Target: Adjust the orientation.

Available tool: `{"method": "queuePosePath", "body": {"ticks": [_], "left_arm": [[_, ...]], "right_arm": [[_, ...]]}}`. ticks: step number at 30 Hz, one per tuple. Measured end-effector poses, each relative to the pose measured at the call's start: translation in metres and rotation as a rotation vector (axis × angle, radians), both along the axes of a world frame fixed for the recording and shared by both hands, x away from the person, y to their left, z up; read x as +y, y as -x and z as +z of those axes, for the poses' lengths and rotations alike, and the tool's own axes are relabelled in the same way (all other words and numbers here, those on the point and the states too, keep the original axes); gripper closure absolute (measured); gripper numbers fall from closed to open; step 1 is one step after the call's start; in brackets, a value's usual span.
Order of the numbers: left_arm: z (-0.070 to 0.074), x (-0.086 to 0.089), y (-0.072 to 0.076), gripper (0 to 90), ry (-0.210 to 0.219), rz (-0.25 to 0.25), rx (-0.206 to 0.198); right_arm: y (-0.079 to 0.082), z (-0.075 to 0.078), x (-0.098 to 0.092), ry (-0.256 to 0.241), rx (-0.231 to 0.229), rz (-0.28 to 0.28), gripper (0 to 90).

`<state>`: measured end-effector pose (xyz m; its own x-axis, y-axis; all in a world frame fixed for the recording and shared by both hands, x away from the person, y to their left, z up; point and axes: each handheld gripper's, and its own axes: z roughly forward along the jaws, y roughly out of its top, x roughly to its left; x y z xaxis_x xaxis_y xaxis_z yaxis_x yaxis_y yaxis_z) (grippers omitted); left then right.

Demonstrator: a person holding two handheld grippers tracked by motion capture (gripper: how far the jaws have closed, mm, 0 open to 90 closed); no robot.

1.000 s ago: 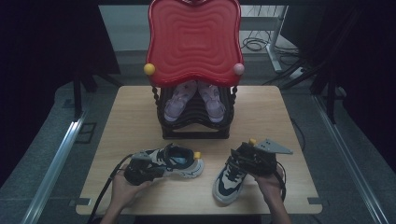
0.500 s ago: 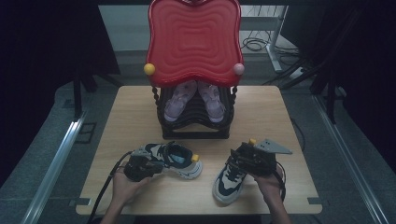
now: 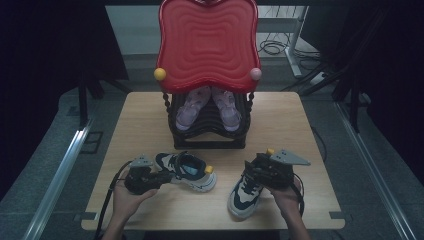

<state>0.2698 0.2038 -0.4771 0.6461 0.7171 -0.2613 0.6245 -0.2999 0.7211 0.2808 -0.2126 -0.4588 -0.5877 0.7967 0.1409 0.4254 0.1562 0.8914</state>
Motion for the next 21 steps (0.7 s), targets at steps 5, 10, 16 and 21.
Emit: {"method": "queuePosePath", "body": {"ticks": [5, 10, 16, 21], "left_arm": [[0.011, 0.006, 0.005, 64.1, 0.027, 0.026, -0.035], [0.017, 0.016, 0.007, 54.7, 0.06, 0.073, -0.046], [0.023, 0.026, 0.011, 51.3, 0.091, 0.109, -0.077], [0.026, 0.033, 0.012, 49.7, 0.111, 0.121, -0.077]], "right_arm": [[0.002, 0.0, 0.011, 0.01, 0.004, 0.036, 43.8], [0.003, 0.0, 0.019, 0.018, 0.015, 0.085, 54.7], [0.003, -0.001, 0.028, 0.016, 0.05, 0.164, 67.5], [0.005, -0.002, 0.041, 0.043, 0.01, 0.178, 83.5]]}}
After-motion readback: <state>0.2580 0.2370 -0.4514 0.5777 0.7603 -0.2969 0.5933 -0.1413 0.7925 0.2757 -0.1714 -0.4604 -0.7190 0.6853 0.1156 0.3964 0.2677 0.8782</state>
